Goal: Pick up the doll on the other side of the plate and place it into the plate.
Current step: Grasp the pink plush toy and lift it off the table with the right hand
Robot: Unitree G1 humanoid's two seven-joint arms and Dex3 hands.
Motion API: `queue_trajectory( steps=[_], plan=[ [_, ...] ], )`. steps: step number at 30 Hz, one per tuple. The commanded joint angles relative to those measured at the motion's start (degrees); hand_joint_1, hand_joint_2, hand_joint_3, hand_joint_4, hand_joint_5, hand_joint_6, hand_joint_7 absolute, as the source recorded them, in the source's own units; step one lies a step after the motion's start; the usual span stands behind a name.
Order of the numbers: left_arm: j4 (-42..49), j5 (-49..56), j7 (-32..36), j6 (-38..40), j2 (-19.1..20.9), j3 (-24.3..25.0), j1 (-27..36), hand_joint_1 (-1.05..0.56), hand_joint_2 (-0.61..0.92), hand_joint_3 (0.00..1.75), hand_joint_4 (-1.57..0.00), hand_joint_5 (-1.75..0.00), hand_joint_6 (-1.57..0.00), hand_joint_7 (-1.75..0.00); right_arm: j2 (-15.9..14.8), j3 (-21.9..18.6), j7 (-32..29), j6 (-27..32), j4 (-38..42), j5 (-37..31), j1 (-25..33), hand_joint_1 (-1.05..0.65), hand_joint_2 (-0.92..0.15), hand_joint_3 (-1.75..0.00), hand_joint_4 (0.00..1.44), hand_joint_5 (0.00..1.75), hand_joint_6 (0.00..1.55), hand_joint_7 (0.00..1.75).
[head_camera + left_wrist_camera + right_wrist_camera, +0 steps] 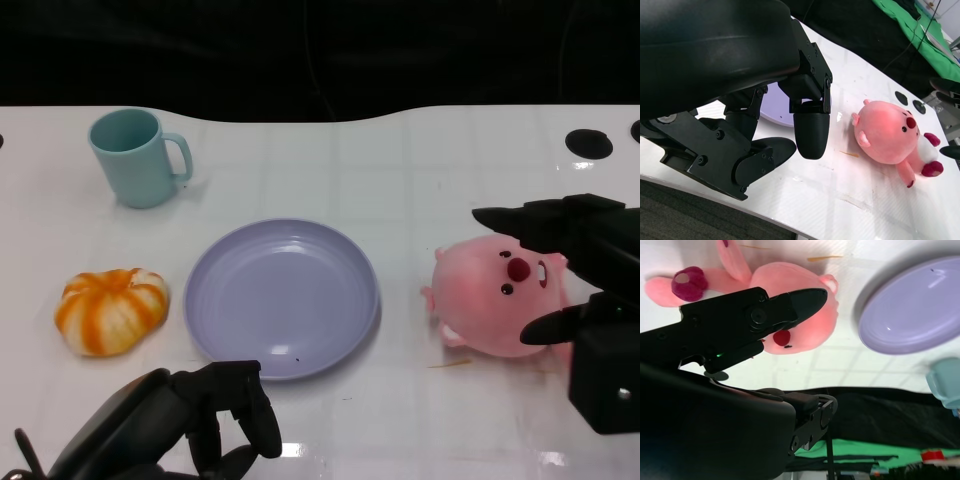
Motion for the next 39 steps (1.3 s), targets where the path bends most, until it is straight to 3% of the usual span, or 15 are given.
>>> queue_trajectory(
  steps=[1, 14, 21, 33, 35, 39],
  plan=[
    [-0.13, 0.52, 0.05, -0.06, 0.41, 0.00, -0.10, -0.18, 0.62, 0.99, -0.66, -1.71, -0.65, -1.37, -1.05, 2.04, 2.02, 3.01, 1.12, -2.82, -2.94, -0.76, -0.91, -0.02, 0.00, 0.22, 0.13, 0.00],
    [-1.25, 1.14, -0.07, 1.48, 0.21, -0.65, -0.09, -0.19, 0.63, 0.98, -0.66, -1.72, -0.66, -1.37, 0.35, 8.78, -2.94, 0.11, 15.91, -8.52, -10.04, -0.81, -0.92, -0.02, 0.04, 0.27, 0.17, 0.01],
    [-2.44, 1.56, -0.13, 2.50, 0.08, -0.92, 0.27, -0.19, 0.63, 0.98, -0.66, -1.72, -0.66, -1.37, 4.95, 13.30, -7.49, -0.28, 30.85, -10.96, -16.67, -0.81, -0.92, -0.11, 0.07, 0.28, 0.18, 0.01],
    [-3.34, 2.13, -0.26, 3.14, 0.30, -1.17, 0.31, -0.19, 0.62, 0.99, -0.66, -1.70, -0.65, -1.37, 11.34, 17.83, -10.32, 0.02, 51.70, -10.12, -25.35, -0.86, -0.92, -0.16, 0.10, 0.26, 0.23, 0.02],
    [-3.36, 2.20, -0.17, 3.09, 0.28, -1.22, 0.27, -0.20, 0.62, 0.99, -0.66, -1.70, -0.65, -1.37, 12.02, 17.90, -10.54, 0.47, 53.51, -9.61, -26.07, -0.85, -0.92, -0.16, 0.13, 0.26, 0.26, 0.04],
    [-3.37, 2.16, -0.08, 3.02, 0.21, -1.20, 0.22, -0.19, 0.62, 0.99, -0.66, -1.69, -0.65, -1.36, 13.66, 16.56, -13.54, 2.19, 54.30, -7.98, -26.18, -0.66, -0.92, -0.08, 0.35, 0.25, 0.52, 0.08]
  ],
)
